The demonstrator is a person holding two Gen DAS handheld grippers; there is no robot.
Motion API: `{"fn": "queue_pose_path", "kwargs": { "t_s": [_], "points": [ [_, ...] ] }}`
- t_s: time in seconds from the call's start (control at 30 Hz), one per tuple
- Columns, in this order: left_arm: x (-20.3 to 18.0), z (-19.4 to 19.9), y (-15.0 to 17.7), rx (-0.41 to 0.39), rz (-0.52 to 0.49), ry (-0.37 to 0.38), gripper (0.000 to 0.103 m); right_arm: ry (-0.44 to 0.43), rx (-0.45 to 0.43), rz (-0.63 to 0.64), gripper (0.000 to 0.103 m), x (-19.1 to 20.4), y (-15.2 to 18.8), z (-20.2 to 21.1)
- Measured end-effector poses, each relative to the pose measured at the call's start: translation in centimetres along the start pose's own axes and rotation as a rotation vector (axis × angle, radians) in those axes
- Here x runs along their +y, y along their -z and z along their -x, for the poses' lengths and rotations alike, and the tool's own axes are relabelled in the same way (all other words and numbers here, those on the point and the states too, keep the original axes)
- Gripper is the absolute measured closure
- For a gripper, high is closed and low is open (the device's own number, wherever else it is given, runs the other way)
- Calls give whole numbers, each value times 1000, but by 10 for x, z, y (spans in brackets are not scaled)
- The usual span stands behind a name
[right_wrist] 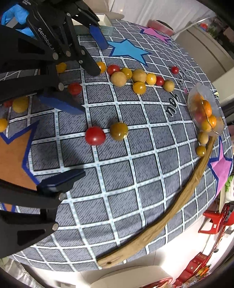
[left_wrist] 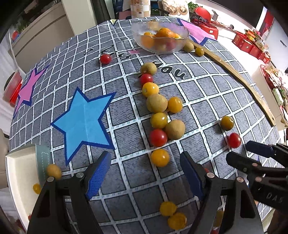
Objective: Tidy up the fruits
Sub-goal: 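Grasp a yellow cherry tomato with the left gripper while the right grasps a red one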
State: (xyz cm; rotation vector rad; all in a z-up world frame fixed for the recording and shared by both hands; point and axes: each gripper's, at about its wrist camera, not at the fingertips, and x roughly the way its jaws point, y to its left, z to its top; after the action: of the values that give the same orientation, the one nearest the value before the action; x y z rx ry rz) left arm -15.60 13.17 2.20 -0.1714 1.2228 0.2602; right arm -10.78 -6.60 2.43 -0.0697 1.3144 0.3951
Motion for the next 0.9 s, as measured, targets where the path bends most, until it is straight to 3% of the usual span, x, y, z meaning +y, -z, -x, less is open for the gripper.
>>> {"fn": "queue_pose_path", "kwargs": {
  "t_s": [0.13, 0.27, 0.43, 0.67, 0.9],
  "points": [
    [-1, -8, 0, 30, 4, -4, 38, 6, -11, 30, 38, 11, -8, -4],
    [-4, -8, 0, 23, -1, 1, 46, 22, -17, 61, 54, 17, -12, -6],
    [-14, -8, -3, 12, -22, 25, 81, 42, -18, 107, 80, 26, -14, -9],
    [-9, 2, -1, -3, 5, 68, 81, -65, -22, 42, 80, 12, -10, -3],
    [12, 29, 10, -34, 44, 75, 81, -89, -15, 10, 80, 8, -1, 6]
  ]
}}
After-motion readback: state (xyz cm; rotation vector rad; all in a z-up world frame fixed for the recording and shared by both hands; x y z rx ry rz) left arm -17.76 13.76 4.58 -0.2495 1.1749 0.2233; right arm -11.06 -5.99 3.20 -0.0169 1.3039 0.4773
